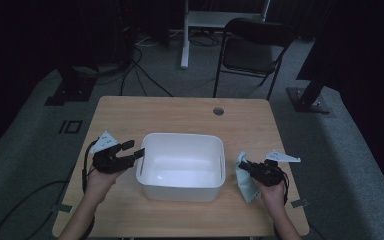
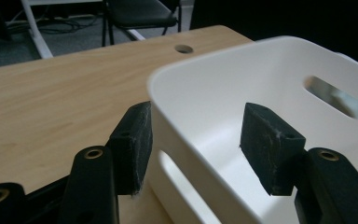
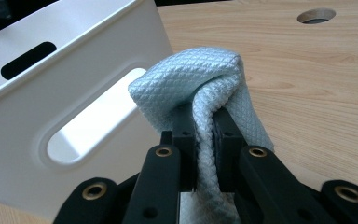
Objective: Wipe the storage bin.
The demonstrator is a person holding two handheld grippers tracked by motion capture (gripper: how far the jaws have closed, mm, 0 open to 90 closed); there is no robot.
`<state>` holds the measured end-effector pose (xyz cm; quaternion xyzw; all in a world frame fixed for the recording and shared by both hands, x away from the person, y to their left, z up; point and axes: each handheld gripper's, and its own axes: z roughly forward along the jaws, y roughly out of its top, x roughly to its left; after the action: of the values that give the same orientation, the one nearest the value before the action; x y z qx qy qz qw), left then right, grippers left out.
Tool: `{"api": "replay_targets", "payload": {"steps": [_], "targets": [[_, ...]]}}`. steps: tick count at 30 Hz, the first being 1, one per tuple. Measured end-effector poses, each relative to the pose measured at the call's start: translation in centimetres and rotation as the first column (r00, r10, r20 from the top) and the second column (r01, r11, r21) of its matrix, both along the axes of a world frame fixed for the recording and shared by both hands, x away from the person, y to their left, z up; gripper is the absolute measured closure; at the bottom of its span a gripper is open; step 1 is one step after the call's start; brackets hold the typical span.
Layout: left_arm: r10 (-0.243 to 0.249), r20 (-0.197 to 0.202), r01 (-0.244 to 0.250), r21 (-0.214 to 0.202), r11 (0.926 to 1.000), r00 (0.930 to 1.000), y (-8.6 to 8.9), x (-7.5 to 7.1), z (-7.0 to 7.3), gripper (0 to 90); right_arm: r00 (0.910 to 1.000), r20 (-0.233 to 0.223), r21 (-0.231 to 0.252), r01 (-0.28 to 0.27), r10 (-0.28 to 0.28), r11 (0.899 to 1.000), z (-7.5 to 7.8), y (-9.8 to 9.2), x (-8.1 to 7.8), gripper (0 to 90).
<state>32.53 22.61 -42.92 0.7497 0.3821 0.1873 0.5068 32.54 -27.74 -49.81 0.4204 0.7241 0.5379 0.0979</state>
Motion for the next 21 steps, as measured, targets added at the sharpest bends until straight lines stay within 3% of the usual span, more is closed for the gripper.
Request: {"api": "replay_targets", "payload": {"steps": [4,9,15,19,21], "targets": [[-0.005,0.013,0.005,0.005,1.0,0.9999,0.0,2.4,0.0,44.5,1.0,0.002,0.003,-0.001,0.001,1.0,0.1,-0.1,0.0,82.9],[-0.063,0.018,0.062,0.022,0.9978,0.9979,-0.6,4.9,0.1,44.7,1.0,0.003,0.005,-0.002,0.002,1.0,0.1,-0.2,-0.1,82.9],[-0.125,0.014,0.124,0.057,0.9906,0.9921,-1.6,7.0,-0.4,47.8,0.9999,-0.001,0.001,-0.01,0.01,1.0,0.0,-0.1,-0.1,82.9],[-0.176,0.009,0.174,0.09,0.9806,0.9844,-2.1,7.8,-0.6,52.7,0.9999,-0.002,0.002,-0.011,0.011,1.0,0.0,-0.1,0.0,82.9],[-0.202,0.002,0.201,0.088,0.9756,0.9793,-2.2,8.1,-0.8,57.4,0.9999,-0.005,0.002,-0.012,0.012,1.0,-0.1,-0.1,0.0,82.9]]}}
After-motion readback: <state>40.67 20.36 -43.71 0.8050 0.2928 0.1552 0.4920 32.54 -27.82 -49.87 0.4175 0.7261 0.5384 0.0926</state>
